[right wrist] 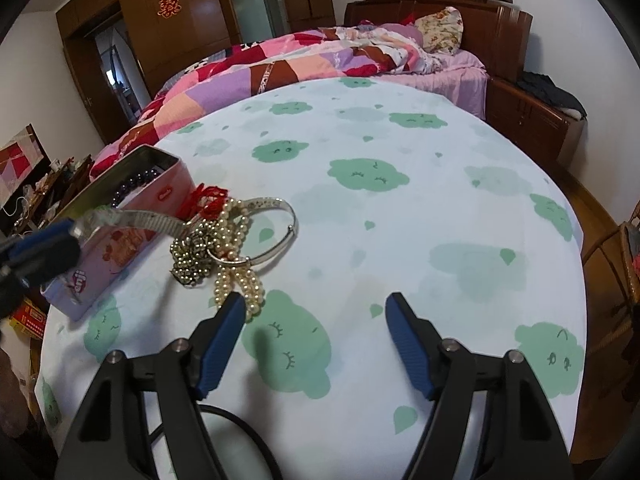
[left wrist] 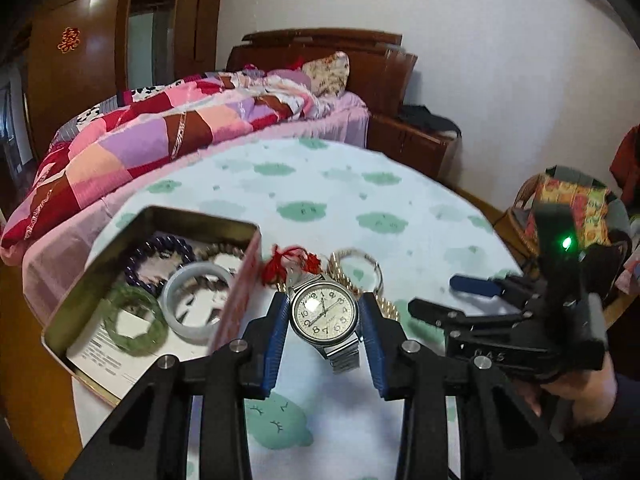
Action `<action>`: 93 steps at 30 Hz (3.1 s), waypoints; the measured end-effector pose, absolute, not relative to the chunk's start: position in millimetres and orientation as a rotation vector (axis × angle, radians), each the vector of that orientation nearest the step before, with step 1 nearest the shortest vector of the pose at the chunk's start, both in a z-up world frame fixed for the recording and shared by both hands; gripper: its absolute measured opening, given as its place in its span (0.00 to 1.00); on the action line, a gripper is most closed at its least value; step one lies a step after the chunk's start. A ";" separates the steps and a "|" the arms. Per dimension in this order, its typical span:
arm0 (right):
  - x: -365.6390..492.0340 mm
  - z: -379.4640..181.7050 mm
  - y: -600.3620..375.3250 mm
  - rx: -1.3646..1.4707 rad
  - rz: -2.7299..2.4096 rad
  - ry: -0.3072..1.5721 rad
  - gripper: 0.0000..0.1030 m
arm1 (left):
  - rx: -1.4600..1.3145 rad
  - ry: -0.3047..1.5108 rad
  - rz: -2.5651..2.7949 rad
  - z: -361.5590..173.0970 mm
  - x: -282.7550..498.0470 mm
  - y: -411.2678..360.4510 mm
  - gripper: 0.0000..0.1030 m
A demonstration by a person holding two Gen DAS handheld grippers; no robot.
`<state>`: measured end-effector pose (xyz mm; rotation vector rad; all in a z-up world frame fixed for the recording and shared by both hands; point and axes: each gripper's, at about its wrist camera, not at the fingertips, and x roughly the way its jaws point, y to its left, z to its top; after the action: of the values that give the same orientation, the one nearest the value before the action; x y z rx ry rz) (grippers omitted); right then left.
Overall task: Organize jewelry
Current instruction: 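Move the left tool to the silver wristwatch and close around it, then grasp the red-cord pendant with the right tool while the left tool lifts the wristwatch, then carry the wristwatch and the pendant over the tin box with both tools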
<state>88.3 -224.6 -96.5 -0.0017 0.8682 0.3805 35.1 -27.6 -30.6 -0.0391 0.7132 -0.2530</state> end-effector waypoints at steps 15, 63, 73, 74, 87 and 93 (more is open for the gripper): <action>105.5 -55.7 -192.9 -0.052 0.512 0.826 0.59 | -0.073 0.629 -0.235 7.2 29.9 -9.2 0.35; 110.4 9.7 -158.8 -0.101 0.662 0.658 0.05 | -0.107 0.642 -0.223 1.3 36.2 4.1 0.35; 152.4 -58.6 -135.1 -0.275 0.570 0.781 0.50 | -0.106 0.665 -0.207 -7.1 53.3 8.1 0.35; 157.5 -65.3 -132.9 -0.291 0.569 0.801 0.49 | -0.106 0.667 -0.202 -7.7 56.8 8.9 0.35; 147.0 -65.2 -140.8 -0.276 0.578 0.821 0.04 | -0.083 0.656 -0.173 -2.5 82.4 14.5 0.35; 140.3 -40.5 -139.2 -0.265 0.614 0.773 0.04 | -0.078 0.651 -0.169 0.9 82.4 15.2 0.35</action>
<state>140.3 -139.2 -40.5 -0.2653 0.7730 0.6142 82.4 15.2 0.9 -0.0783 0.6508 -0.1691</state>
